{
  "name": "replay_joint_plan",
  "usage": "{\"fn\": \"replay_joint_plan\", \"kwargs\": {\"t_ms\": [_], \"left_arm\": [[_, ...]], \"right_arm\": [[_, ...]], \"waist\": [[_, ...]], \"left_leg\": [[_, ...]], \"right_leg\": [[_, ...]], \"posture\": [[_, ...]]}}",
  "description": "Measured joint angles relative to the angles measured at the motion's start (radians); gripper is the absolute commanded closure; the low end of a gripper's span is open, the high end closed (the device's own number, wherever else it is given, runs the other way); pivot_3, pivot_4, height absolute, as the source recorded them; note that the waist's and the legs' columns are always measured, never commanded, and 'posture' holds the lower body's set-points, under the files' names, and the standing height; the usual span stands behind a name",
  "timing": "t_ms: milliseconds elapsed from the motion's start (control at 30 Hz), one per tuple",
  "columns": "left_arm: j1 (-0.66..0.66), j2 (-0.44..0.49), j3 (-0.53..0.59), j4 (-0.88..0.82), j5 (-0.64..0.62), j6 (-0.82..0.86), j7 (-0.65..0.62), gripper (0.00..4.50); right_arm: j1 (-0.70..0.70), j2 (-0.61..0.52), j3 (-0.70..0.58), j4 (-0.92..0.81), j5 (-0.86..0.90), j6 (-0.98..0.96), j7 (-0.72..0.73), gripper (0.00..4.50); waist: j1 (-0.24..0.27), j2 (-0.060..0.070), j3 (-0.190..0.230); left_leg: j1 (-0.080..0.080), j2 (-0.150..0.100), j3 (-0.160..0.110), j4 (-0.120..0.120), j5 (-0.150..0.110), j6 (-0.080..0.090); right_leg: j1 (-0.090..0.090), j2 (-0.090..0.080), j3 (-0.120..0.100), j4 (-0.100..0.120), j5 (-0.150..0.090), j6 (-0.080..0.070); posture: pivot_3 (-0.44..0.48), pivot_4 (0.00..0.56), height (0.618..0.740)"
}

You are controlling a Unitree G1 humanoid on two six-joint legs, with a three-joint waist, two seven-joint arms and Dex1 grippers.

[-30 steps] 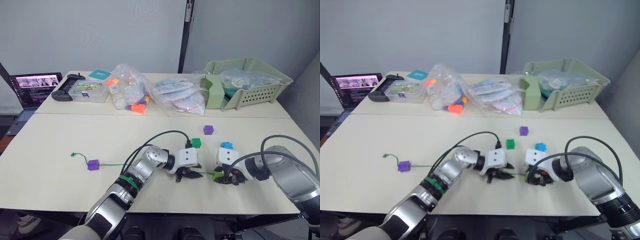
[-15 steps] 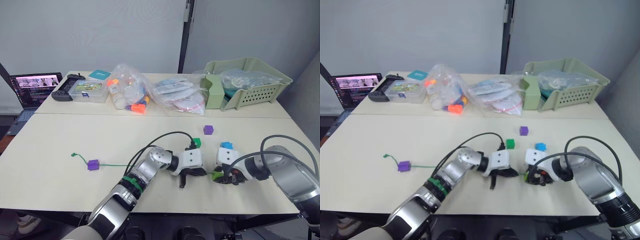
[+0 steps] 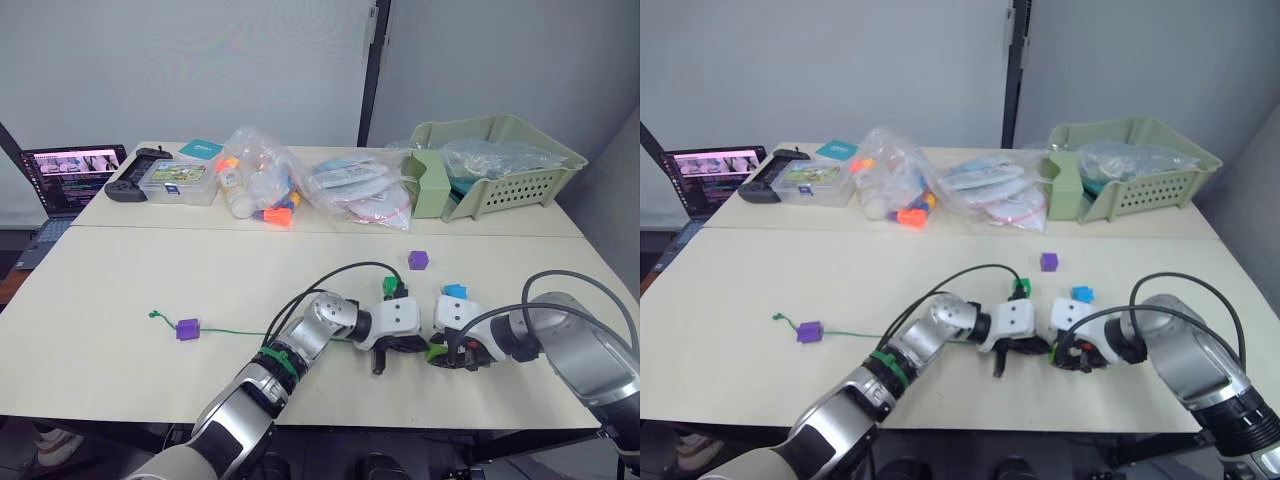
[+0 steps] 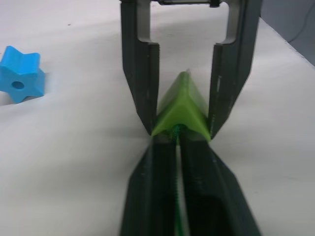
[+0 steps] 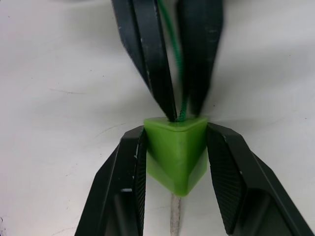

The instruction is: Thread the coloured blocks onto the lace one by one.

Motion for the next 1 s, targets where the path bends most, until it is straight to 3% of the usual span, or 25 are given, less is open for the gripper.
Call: {"fn": "replay_joint_plan", "kwargs": {"t_ms": [233,267,300,467,767,1000], "left_arm": [[0.001,0.044,0.024,-0.047,-0.009,0.013,-0.028,0.68],[0.007,0.058,0.034,-0.062,-0.012,0.016,-0.03,0.37],[0.015,0.069,0.044,-0.074,-0.019,0.022,-0.032,0.02],[0.043,0.096,0.06,-0.107,-0.03,0.039,-0.034,0.0],[0.039,0.018,0.053,-0.088,-0.044,0.029,-0.054,0.0],[-0.027,-0.062,0.033,0.036,-0.039,-0.022,-0.045,0.0]], "right_arm": [[0.0,0.009,0.0,-0.001,0.001,0.0,-0.01,3.22],[0.0,0.011,-0.001,-0.001,0.002,0.0,-0.01,2.19],[0.0,0.014,-0.002,-0.001,0.004,0.0,-0.012,1.84],[0.022,0.014,-0.022,-0.01,0.062,0.017,-0.01,0.08],[0.167,-0.123,-0.25,-0.109,0.195,0.085,-0.015,0.03],[0.337,-0.13,-0.378,-0.195,0.235,0.152,-0.086,0.03]], "waist": [[-0.004,0.0,0.0],[-0.006,0.0,0.0],[-0.006,0.0,0.0],[0.005,0.0,0.0],[0.027,0.0,0.0],[0.022,0.0,0.0]], "left_leg": [[0.001,0.0,0.0,0.0,0.0,0.0],[0.001,0.001,0.0,0.0,0.0,0.0],[0.001,0.001,0.0,0.0,0.0,0.0],[-0.001,0.0,0.0,0.0,0.0,0.0],[-0.004,-0.001,0.0,0.002,0.0,0.0],[-0.003,-0.001,0.0,0.001,0.0,0.0]], "right_leg": [[0.0,0.0,0.0,0.0,0.0,0.0],[0.0,0.001,0.0,0.0,0.0,0.0],[0.0,0.001,0.0,0.001,0.0,0.0],[-0.001,-0.001,0.0,0.0,0.0,0.0],[-0.001,-0.001,-0.001,-0.001,0.0,0.001],[-0.001,-0.001,0.0,-0.001,0.0,0.001]], "posture": [[0.0,0.15,0.737],[0.0,0.15,0.737],[0.0,0.15,0.737],[0.0,0.15,0.737],[0.0,0.15,0.737],[0.0,0.15,0.737]]}}
